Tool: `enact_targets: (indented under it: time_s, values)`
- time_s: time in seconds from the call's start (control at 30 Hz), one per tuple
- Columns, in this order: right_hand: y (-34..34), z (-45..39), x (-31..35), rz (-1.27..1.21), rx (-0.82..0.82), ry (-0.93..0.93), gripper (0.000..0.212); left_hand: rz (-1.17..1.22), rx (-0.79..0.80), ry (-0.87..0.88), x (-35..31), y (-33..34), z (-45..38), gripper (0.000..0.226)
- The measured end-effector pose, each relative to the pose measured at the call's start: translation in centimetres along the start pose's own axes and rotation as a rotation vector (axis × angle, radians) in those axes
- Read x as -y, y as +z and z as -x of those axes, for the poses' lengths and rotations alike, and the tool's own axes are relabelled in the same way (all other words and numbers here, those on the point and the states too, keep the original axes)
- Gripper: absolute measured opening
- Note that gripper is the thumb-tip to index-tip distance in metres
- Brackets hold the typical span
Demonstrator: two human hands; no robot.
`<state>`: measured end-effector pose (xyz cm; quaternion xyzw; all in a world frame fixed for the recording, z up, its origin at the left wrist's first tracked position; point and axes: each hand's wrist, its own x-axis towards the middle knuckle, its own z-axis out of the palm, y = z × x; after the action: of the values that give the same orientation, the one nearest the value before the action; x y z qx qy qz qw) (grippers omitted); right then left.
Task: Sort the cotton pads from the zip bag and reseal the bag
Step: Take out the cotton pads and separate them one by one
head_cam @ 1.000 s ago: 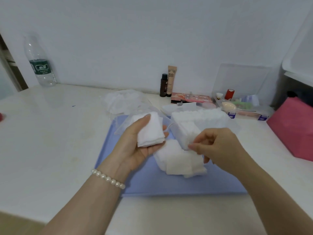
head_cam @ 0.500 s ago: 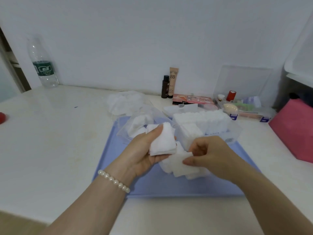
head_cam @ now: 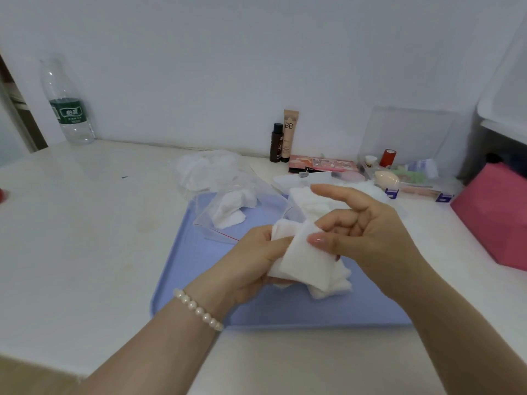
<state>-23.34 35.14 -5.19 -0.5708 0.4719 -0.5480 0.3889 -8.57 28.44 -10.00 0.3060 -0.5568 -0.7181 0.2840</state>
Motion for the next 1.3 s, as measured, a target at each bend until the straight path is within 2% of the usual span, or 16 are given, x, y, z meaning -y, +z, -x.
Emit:
enact_targets:
  time_s: [0.13, 0.23, 0.3, 0.4, 0.5, 0.57, 0.67, 0.87, 1.0, 1.07, 1.17, 1.23, 1.3]
  values:
    - [0.4, 0.0, -0.5, 0.231, 0.008, -0.101, 0.040, -0.027, 0.019, -0.025, 0.1, 0.4, 0.0, 0.024]
    - [0.9, 0.0, -0.8, 0.317, -0.048, -0.181, 0.033, 0.007, -0.012, -0.049, 0.0, 0.4, 0.0, 0.031]
    - [1.0, 0.0, -0.8, 0.279, -0.096, -0.206, 0.032, 0.047, -0.038, -0.064, 0.1, 0.4, -0.1, 0.039]
    - [0.0, -0.2, -0.2, 0.084, -0.258, -0.166, 0.031, 0.138, -0.042, -0.046, 0.1, 0.2, -0.1, 0.050]
    - [-1.5, -0.4, 0.2, 0.083, -0.347, -0.134, 0.028, 0.289, 0.016, -0.045, -0.3, -0.2, 0.1, 0.037]
    - [-2.1, -0.4, 0.2, 0.164, -0.333, -0.097, 0.028, 0.413, 0.080, -0.037, -0.5, -0.6, 0.1, 0.031]
    - [-1.8, -0.4, -0.1, 0.268, -0.246, -0.046, 0.029, 0.531, 0.201, 0.008, -0.6, -1.1, 0.2, 0.052]
    - [-0.4, -0.2, -0.6, 0.223, -0.147, -0.036, 0.033, 0.442, 0.374, -0.006, -0.2, -0.8, 0.0, 0.078]
    - [0.2, -0.1, -0.7, 0.287, -0.117, -0.047, 0.042, 0.461, 0.478, 0.001, -0.2, -0.6, 0.1, 0.066]
    - [0.1, -0.1, -1.0, 0.288, -0.143, -0.048, 0.043, 0.408, 0.430, -0.004, 0.0, -0.6, 0.2, 0.070]
    - [-0.1, -0.3, -1.3, 0.249, -0.200, -0.040, 0.037, 0.335, 0.274, 0.029, 0.0, -0.5, 0.3, 0.074]
    - [-0.3, -0.4, -1.3, 0.155, -0.230, -0.033, 0.031, 0.251, 0.145, 0.168, 0.0, -0.2, 0.3, 0.051]
    - [-0.8, -0.4, -1.5, 0.121, -0.226, -0.054, 0.030, 0.070, -0.053, 0.361, 0.0, 0.1, 0.3, 0.024]
